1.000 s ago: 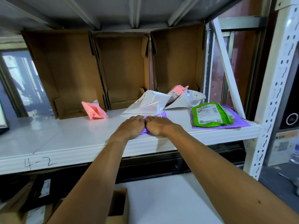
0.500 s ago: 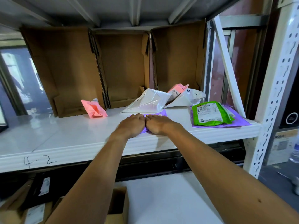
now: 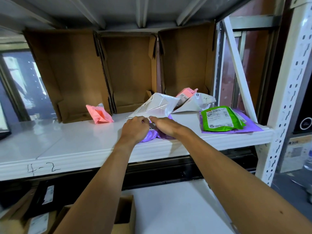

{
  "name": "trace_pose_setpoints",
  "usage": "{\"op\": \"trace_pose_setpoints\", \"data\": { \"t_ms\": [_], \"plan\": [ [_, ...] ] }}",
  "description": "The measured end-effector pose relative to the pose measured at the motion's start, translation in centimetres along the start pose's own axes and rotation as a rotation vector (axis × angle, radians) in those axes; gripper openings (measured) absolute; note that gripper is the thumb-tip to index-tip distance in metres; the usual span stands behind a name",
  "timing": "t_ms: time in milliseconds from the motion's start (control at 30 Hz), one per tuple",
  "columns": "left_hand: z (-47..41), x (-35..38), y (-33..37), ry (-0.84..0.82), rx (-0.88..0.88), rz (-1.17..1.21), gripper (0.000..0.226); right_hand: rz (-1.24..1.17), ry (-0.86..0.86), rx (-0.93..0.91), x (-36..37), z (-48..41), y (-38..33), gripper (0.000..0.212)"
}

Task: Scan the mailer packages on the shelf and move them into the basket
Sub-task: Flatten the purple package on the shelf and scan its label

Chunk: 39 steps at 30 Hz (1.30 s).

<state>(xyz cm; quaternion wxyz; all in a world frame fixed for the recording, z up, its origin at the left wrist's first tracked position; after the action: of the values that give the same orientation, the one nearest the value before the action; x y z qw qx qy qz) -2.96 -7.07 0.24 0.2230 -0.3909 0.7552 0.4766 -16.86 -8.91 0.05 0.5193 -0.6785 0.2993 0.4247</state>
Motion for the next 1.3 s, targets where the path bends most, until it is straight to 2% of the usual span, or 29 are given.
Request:
{"op": "trace_pose_setpoints", "data": {
  "t_ms": [100,167,233,533,767,867,967,1067,1167,1300],
  "plan": [
    [0.1,0.4,0.1,-0.069,-0.036,0.046,0.037,0.058,-0.007,0.030,-0.4,1.2,-0.4,0.056],
    [0.1,0.6,0.2,-0.125,-0.051,0.020,0.039,0.246,-0.010,-0.032,-0.3,1.4,-0.7,0.046],
    [0.1,0.6,0.3,-0.197,-0.067,-0.027,0.041,0.332,0.016,-0.069,-0.1,1.4,-0.9,0.039],
    [0.7,0.0,1.3,-0.316,-0.014,-0.197,0.041,0.466,-0.062,-0.094,0.0,1.2,-0.8,0.047],
    [1.3,-0.6,2.4,-0.333,0.049,-0.300,0.034,0.487,-0.091,-0.088,-0.2,0.7,-0.8,0.047],
    [1.1,-0.7,2.2,-0.340,0.070,-0.303,0.034,0.392,-0.133,-0.043,-0.8,0.5,-0.8,0.051],
    [1.0,-0.7,1.9,-0.338,0.084,-0.324,0.034,0.293,-0.166,0.017,-1.5,0.2,-1.1,0.042],
    [1.0,-0.5,1.6,-0.309,0.097,-0.341,0.034,0.315,-0.055,0.049,-0.9,-0.7,-1.2,0.051],
    [1.1,-0.3,1.6,-0.265,0.087,-0.337,0.034,0.419,0.111,0.038,0.2,-0.9,-1.2,0.048],
    [1.2,-0.4,2.1,-0.199,0.098,-0.293,0.034,0.402,0.116,0.021,0.1,0.2,-1.5,0.045]
  ]
}}
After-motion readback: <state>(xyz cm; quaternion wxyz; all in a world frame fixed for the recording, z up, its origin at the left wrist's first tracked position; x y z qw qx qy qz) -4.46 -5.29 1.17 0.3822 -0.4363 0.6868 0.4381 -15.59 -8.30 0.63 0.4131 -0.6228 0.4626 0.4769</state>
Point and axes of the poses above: each hand's wrist, its own z-axis away from the middle knuckle, its own x-axis out of the palm, y = z × x, the point moved 2 cm from there along -z, towards the middle knuckle, and after that the axes turned 11 degrees about z, right-handed, at the moved point
